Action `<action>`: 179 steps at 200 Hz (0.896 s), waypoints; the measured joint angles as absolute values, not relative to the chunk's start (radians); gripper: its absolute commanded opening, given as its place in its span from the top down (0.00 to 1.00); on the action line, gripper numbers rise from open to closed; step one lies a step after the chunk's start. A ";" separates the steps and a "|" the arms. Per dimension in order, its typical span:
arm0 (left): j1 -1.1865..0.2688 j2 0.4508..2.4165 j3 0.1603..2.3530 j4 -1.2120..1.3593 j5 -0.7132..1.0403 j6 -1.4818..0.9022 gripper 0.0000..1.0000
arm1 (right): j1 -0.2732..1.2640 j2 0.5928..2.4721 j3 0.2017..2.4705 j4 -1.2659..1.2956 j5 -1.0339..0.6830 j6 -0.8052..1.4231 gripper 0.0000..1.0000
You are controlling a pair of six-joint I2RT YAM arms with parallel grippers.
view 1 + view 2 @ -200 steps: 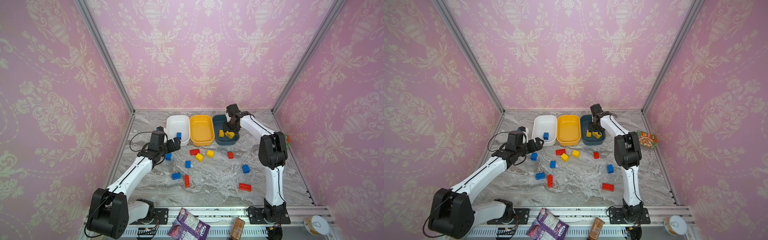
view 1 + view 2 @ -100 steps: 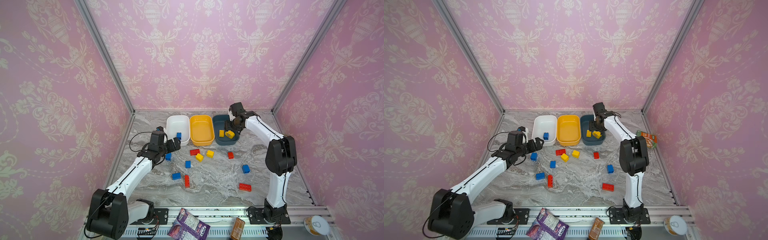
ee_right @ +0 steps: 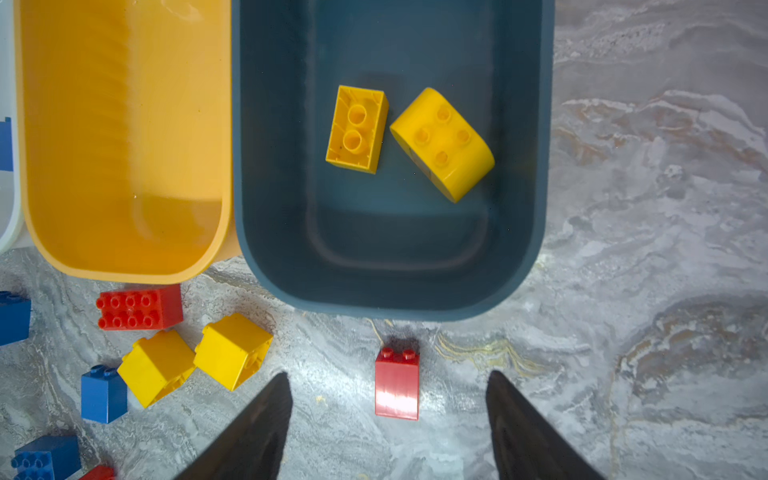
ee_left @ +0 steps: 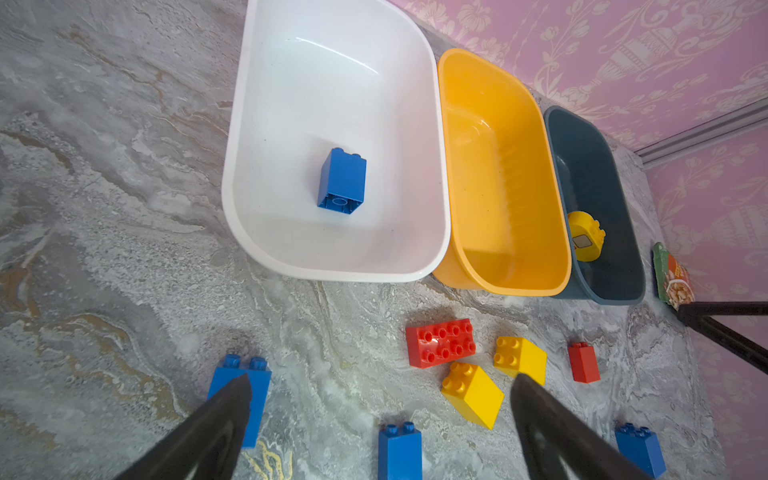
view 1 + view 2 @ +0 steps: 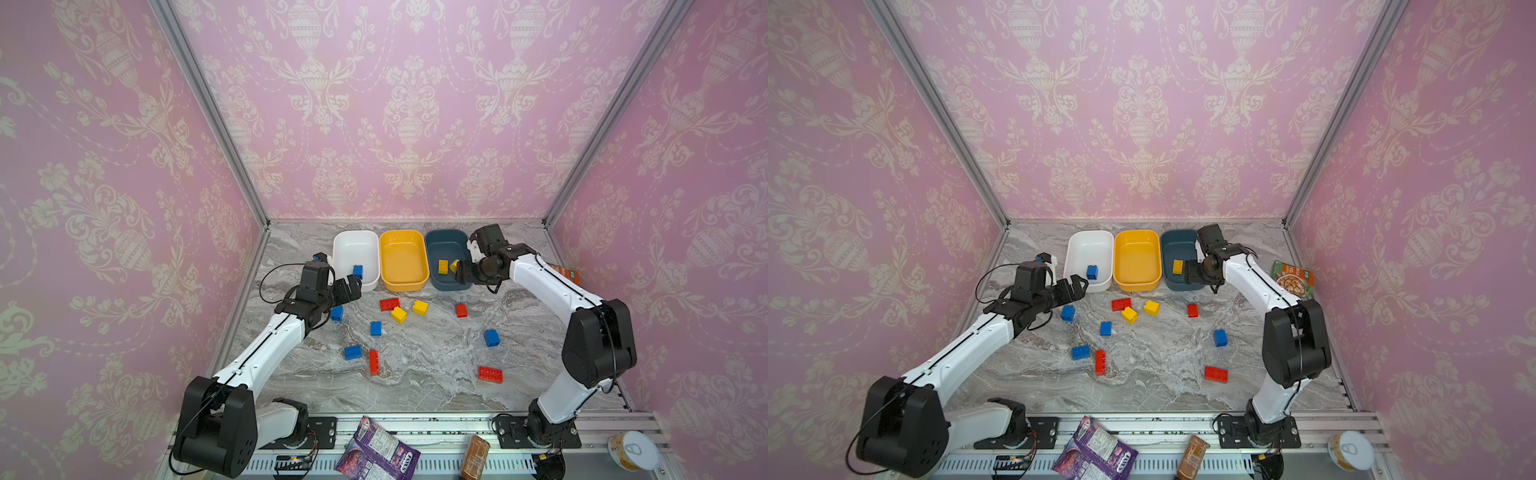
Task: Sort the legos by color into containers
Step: 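Move the right gripper to a small red brick and grasp it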
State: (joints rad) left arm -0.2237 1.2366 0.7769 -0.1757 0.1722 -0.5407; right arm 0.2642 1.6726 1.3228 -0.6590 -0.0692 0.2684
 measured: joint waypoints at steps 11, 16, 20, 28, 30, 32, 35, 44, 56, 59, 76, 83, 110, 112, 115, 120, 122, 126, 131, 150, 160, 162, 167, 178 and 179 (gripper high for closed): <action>-0.224 1.240 0.776 -0.174 0.175 -0.541 0.01 | 0.266 1.645 1.289 -0.661 -0.072 0.272 0.24; -0.224 1.241 0.776 -0.174 0.175 -0.541 0.01 | 0.267 1.634 1.276 -0.662 -0.072 0.274 0.24; -0.224 1.242 0.776 -0.173 0.176 -0.541 0.01 | 0.270 1.626 1.266 -0.662 -0.072 0.274 0.24; -0.224 1.242 0.776 -0.173 0.176 -0.541 0.01 | 0.274 1.614 1.246 -0.663 -0.072 0.275 0.24; -0.224 1.242 0.776 -0.173 0.177 -0.541 0.01 | 0.276 1.611 1.242 -0.664 -0.072 0.275 0.24; -0.224 1.243 0.776 -0.173 0.178 -0.541 0.01 | 0.278 1.609 1.237 -0.664 -0.072 0.276 0.24; -0.224 1.243 0.776 -0.173 0.178 -0.541 0.01 | 0.279 1.606 1.231 -0.663 -0.072 0.278 0.24; -0.224 1.246 0.776 -0.172 0.179 -0.541 0.01 | 0.287 1.602 1.212 -0.662 -0.072 0.279 0.24; -0.224 1.249 0.776 -0.172 0.179 -0.541 0.01 | 0.299 1.600 1.180 -0.657 -0.072 0.282 0.24; -0.224 1.250 0.776 -0.171 0.180 -0.541 0.01 | 0.303 1.600 1.171 -0.657 -0.071 0.283 0.24; -0.224 1.251 0.776 -0.167 0.187 -0.541 0.01 | 0.323 1.602 1.130 -0.659 -0.071 0.286 0.24; -0.224 1.251 0.774 -0.164 0.191 -0.541 0.01 | 0.332 1.606 1.119 -0.659 -0.071 0.286 0.24; -0.223 1.249 0.757 -0.154 0.204 -0.541 0.01 | 0.365 1.639 1.113 -0.648 -0.069 0.289 0.25; -0.223 1.249 0.756 -0.154 0.205 -0.542 0.01 | 0.367 1.642 1.113 -0.646 -0.068 0.289 0.25; -0.221 1.248 0.754 -0.154 0.205 -0.541 0.01 | 0.370 1.645 1.113 -0.643 -0.067 0.289 0.25; -0.219 1.246 0.749 -0.150 0.207 -0.542 0.01 | 0.375 1.652 1.113 -0.638 -0.063 0.289 0.25; -0.218 1.245 0.746 -0.150 0.207 -0.542 0.01 | 0.376 1.654 1.113 -0.636 -0.062 0.289 0.25; -0.215 1.241 0.740 -0.148 0.209 -0.542 0.01 | 0.378 1.660 1.113 -0.633 -0.061 0.289 0.25; -0.211 1.237 0.731 -0.146 0.210 -0.542 0.01 | 0.381 1.668 1.113 -0.629 -0.056 0.289 0.25; -0.196 1.222 0.701 -0.143 0.223 -0.549 0.01 | 0.383 1.703 1.113 -0.614 -0.042 0.287 0.27; -0.189 1.218 0.691 -0.142 0.231 -0.553 0.01 | 0.383 1.723 1.113 -0.608 -0.033 0.283 0.27; -0.187 1.218 0.690 -0.142 0.232 -0.553 0.01 | 0.383 1.726 1.113 -0.607 -0.033 0.282 0.27; -0.184 1.216 0.685 -0.140 0.234 -0.557 0.01 | 0.383 1.735 1.113 -0.606 -0.027 0.281 0.27; -0.178 1.211 0.677 -0.135 0.241 -0.561 0.01 | 0.383 1.752 1.113 -0.603 -0.017 0.274 0.28; -0.178 1.210 0.676 -0.135 0.242 -0.562 0.01 | 0.383 1.753 1.113 -0.603 -0.016 0.273 0.28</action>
